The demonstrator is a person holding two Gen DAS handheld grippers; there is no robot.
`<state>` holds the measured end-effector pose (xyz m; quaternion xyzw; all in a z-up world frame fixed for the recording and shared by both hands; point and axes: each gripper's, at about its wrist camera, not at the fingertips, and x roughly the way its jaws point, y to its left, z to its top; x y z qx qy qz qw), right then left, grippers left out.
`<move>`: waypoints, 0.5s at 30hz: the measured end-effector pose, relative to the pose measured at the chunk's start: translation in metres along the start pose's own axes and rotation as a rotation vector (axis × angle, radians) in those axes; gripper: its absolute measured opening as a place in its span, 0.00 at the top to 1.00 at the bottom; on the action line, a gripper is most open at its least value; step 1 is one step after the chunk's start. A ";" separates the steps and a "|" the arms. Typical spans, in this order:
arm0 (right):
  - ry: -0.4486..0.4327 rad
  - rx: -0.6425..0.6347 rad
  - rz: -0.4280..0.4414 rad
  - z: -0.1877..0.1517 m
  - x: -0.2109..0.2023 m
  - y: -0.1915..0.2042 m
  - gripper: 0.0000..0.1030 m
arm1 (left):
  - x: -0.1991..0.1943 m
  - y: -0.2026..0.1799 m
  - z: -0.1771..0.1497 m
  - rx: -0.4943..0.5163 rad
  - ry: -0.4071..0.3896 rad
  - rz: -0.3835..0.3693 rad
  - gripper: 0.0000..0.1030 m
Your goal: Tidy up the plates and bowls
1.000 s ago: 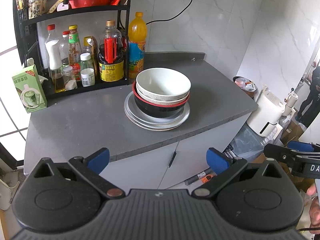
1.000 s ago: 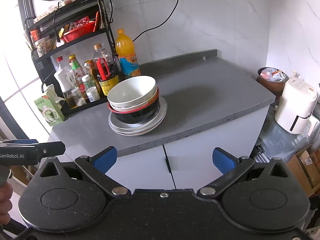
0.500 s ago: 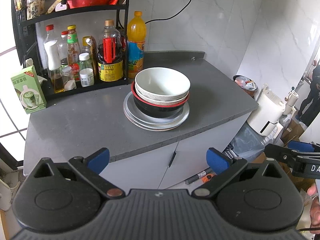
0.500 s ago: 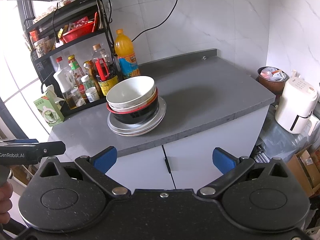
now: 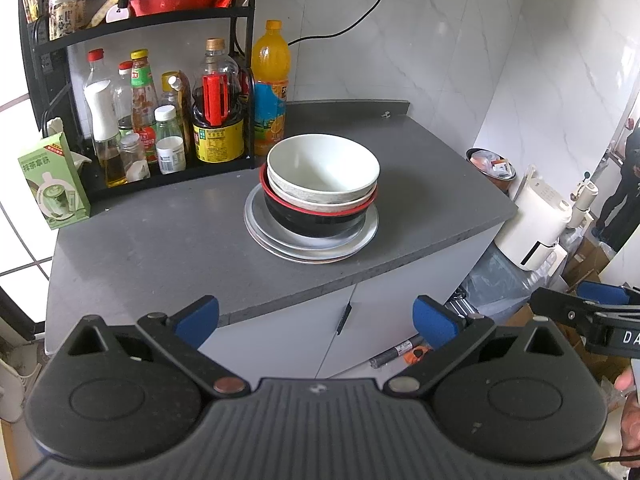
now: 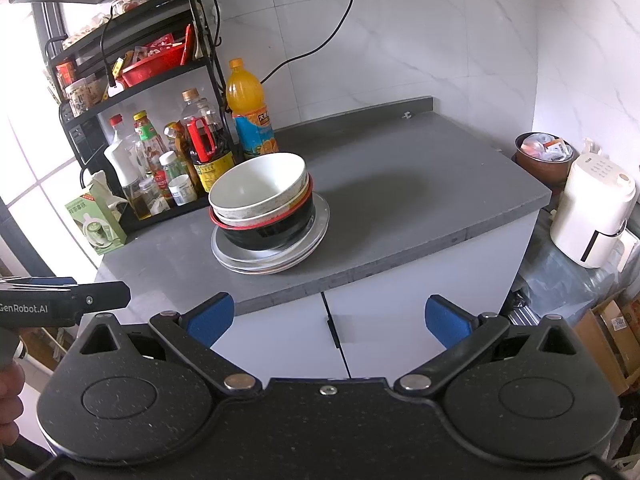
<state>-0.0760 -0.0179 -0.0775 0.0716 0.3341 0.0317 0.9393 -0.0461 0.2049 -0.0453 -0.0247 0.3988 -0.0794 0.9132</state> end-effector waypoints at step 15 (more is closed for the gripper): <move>0.005 -0.003 0.010 0.005 0.006 -0.001 0.00 | 0.009 -0.002 0.008 -0.004 0.008 0.009 0.01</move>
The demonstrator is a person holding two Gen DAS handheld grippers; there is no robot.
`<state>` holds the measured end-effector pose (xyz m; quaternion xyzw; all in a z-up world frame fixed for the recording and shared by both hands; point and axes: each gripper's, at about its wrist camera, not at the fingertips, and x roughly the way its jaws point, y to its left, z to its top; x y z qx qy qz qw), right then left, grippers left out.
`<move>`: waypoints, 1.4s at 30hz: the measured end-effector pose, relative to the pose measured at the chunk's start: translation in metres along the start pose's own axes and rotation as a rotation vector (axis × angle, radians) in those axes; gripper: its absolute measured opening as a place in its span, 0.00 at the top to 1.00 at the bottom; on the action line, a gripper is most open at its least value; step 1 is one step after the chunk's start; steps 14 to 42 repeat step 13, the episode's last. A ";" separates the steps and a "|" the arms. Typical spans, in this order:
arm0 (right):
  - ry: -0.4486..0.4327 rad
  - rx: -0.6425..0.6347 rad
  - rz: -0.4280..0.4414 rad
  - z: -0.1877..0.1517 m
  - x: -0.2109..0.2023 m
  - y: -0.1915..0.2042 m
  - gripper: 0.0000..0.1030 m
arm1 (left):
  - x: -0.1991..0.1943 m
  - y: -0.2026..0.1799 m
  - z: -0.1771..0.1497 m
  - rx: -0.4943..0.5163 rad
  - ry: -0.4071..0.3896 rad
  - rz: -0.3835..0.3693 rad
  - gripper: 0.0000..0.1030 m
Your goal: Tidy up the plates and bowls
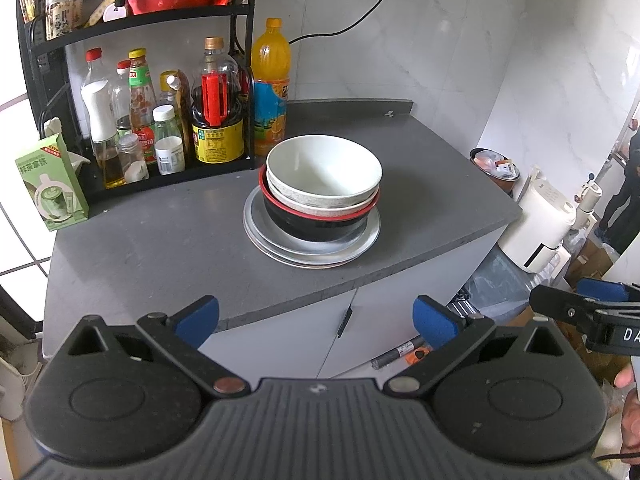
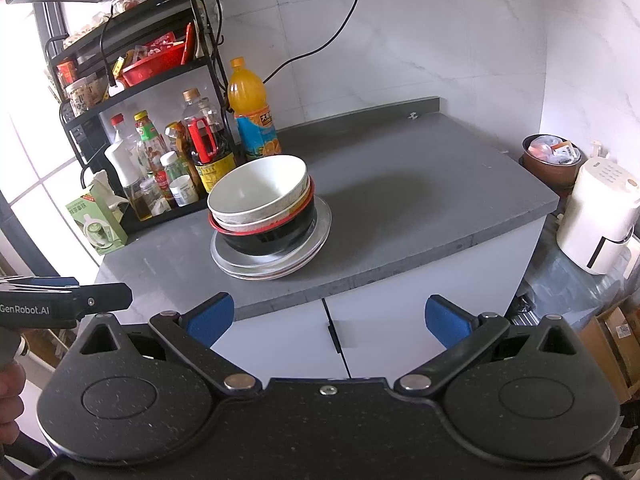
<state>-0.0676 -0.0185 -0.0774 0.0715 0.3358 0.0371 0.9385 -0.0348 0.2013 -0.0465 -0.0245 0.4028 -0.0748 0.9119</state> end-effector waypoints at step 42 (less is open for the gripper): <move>0.026 -0.006 0.034 0.010 0.015 -0.019 0.00 | 0.014 -0.012 0.009 -0.013 0.014 0.028 0.01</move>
